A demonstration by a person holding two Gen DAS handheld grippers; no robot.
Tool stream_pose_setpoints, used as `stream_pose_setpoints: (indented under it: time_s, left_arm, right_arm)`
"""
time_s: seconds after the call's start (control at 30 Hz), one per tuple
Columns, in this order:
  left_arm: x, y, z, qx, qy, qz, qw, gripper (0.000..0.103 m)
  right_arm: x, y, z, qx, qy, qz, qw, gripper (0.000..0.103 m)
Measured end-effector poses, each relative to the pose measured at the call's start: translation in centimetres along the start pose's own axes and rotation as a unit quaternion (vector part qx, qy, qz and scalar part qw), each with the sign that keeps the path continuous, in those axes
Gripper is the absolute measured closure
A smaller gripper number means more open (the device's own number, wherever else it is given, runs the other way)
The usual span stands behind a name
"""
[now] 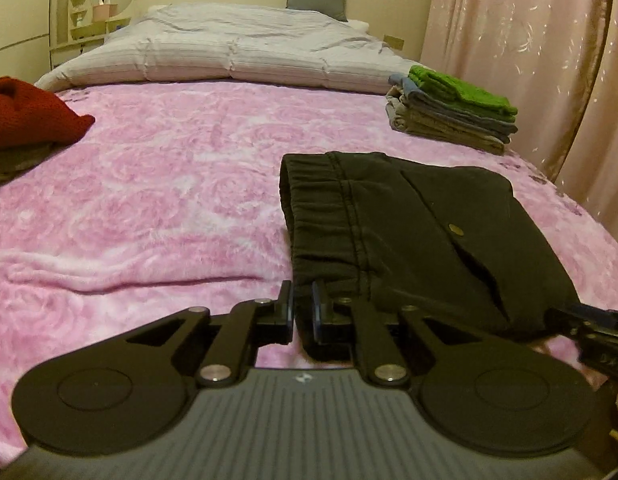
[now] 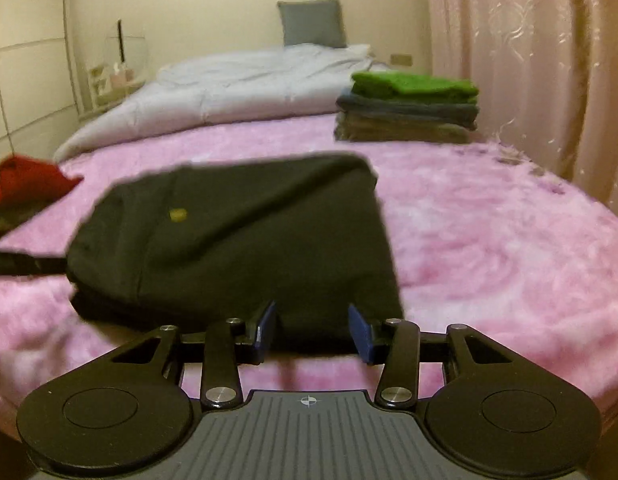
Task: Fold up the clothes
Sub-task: 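Open the right gripper and release the folded trousers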
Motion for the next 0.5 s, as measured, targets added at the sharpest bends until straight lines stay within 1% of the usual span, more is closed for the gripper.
stream_pose_setpoints:
  time_s: [0.07, 0.13, 0.17, 0.23, 0.37, 0.5]
  left_arm:
    - [0.0, -0.5, 0.2, -0.007, -0.010, 0.005, 0.9999, 0.096]
    - [-0.2, -1.0, 0.3, -0.017, -0.028, 0.011, 0.9994, 0.096]
    - [-0.3, -1.4, 0.3, -0.022, -0.034, 0.016, 0.9990, 0.096]
    - [0.1, -2.3, 0.2, -0.032, -0.035, 0.026, 0.9986, 0.095]
    - [1.2, -3.7, -0.4, -0.055, -0.023, 0.039, 0.9975, 0.090]
    - [2.4, -4.7, -1.5, -0.072, -0.011, 0.038, 0.9966, 0.083]
  right_arm:
    - [-0.1, -0.5, 0.4, -0.007, 0.000, -0.004, 1.000, 0.058]
    - [0.2, -1.3, 0.6, -0.016, 0.015, 0.002, 1.000, 0.057]
    - [0.4, -1.6, 0.6, -0.023, 0.026, 0.004, 0.999, 0.055]
    - [0.8, -2.3, 0.4, -0.043, 0.045, 0.006, 0.998, 0.024]
    - [0.9, -3.4, 0.2, -0.068, 0.057, 0.002, 0.996, 0.024]
    - [0.9, -4.4, 0.0, -0.089, 0.064, -0.005, 0.994, 0.024]
Point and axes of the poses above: each gripper's, at about its wrist camera, not at the fingertips, and y roughly the way its jaws point, x to its right, z to its top, the point moved 2 cm from there along y, roughly the way its jaws point, and after that the axes turned 10 degrees about -z, right-handed, at the moved point
